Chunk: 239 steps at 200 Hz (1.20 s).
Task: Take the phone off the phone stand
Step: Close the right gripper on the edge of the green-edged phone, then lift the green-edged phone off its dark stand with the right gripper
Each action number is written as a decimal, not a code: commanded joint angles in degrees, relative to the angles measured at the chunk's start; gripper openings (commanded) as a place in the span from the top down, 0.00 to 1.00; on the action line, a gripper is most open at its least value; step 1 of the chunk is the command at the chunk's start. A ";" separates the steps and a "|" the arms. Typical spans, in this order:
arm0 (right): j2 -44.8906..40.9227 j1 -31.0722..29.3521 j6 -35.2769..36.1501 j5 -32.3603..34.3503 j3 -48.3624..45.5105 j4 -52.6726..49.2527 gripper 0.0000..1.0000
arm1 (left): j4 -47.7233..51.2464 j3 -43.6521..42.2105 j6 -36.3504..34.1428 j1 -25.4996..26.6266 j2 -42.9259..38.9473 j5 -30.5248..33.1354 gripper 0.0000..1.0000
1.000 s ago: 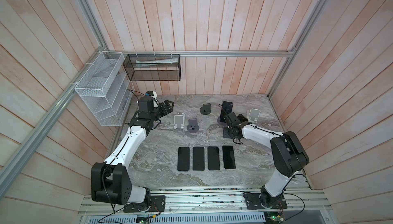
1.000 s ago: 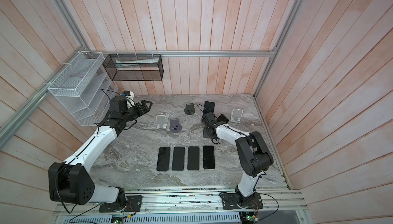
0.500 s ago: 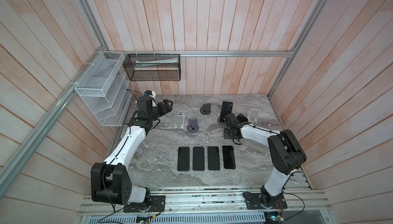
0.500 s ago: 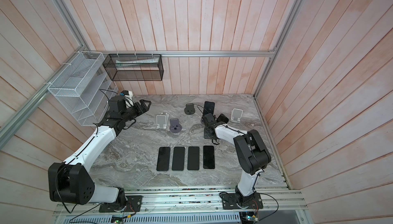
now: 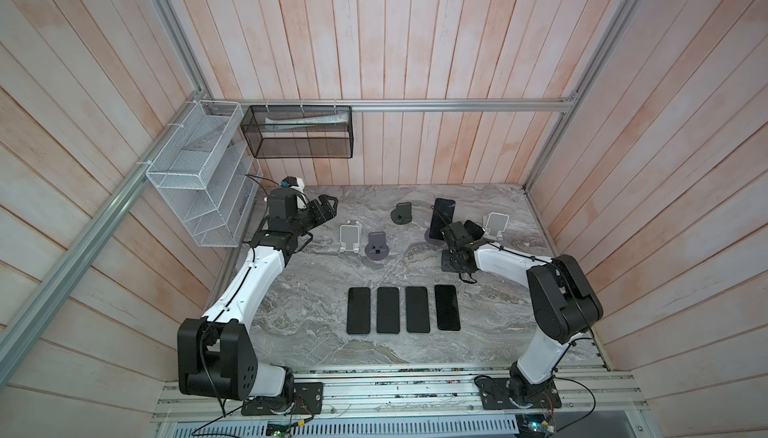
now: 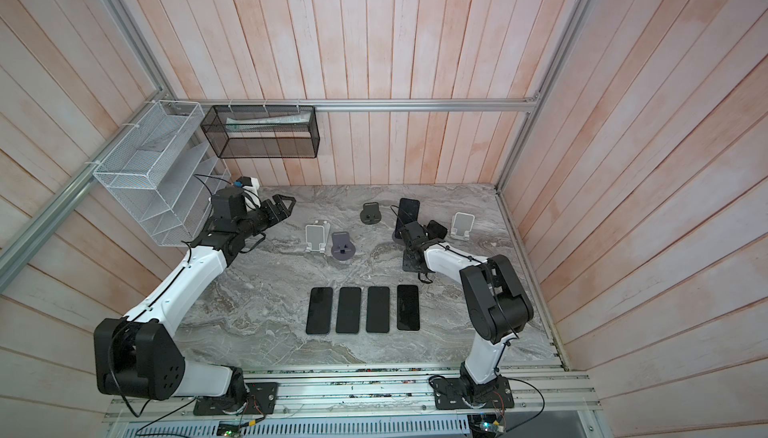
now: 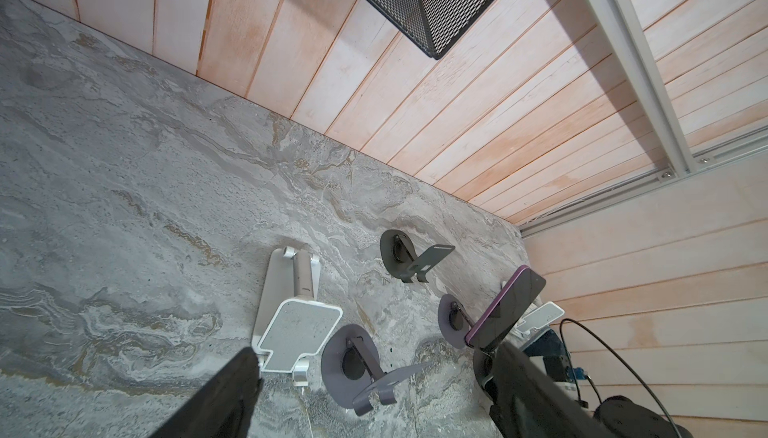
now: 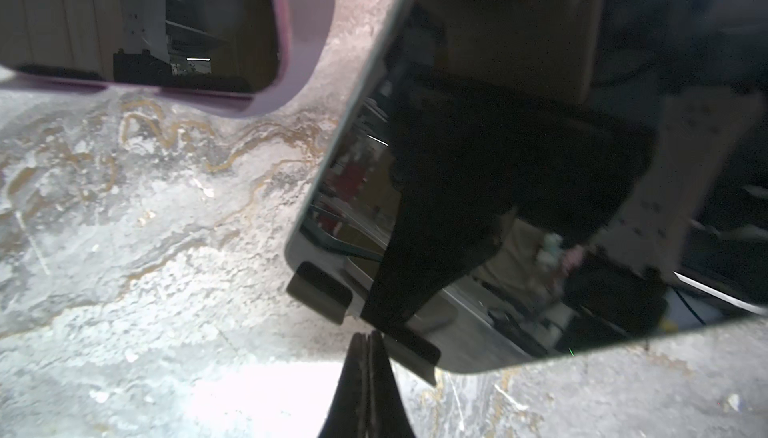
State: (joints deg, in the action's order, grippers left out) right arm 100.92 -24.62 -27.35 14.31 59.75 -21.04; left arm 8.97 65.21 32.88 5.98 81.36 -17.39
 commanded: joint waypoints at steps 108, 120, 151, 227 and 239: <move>-4.16 1.81 0.27 2.22 -1.78 -2.46 1.00 | -2.38 -1.40 0.87 -0.44 -2.48 -1.16 0.11; -4.38 1.80 0.28 2.56 -1.89 -2.77 1.00 | -2.56 -1.41 0.96 -0.37 -2.66 -1.16 0.11; -6.51 1.27 -0.23 2.44 -1.44 -4.78 1.00 | -2.56 -1.42 0.95 -0.38 -3.01 -1.34 0.11; -21.32 -1.54 -10.83 15.47 3.98 -11.05 0.27 | -4.05 -1.87 2.42 -0.35 -4.38 -3.83 0.12; -20.77 -0.42 -11.83 15.98 5.69 -11.38 0.13 | -3.96 -1.76 2.36 -0.35 -4.68 -3.78 0.12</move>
State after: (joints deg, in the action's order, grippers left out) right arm 80.03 -26.37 -34.92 24.69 63.07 -30.35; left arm 6.44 63.90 34.83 5.89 78.19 -19.81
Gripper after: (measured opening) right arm 0.764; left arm 0.881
